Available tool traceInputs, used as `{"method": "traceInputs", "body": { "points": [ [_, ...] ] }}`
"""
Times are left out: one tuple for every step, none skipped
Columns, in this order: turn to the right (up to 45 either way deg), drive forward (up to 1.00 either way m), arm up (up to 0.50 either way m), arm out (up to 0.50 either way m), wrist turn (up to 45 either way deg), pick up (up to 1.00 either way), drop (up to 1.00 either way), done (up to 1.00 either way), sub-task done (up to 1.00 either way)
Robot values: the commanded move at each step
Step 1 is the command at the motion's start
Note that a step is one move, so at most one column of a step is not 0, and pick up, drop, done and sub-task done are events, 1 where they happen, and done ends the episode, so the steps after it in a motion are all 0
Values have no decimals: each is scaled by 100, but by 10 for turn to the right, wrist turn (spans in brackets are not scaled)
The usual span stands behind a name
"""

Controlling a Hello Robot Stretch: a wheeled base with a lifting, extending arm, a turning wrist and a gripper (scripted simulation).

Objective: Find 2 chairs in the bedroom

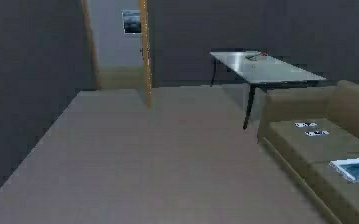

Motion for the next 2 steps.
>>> {"method": "traceInputs", "body": {
  "points": [
    [-420,0,0,0,0,0,0,0,0],
    [0,20,0,0,0,0,0,0,0]
  ]
}}
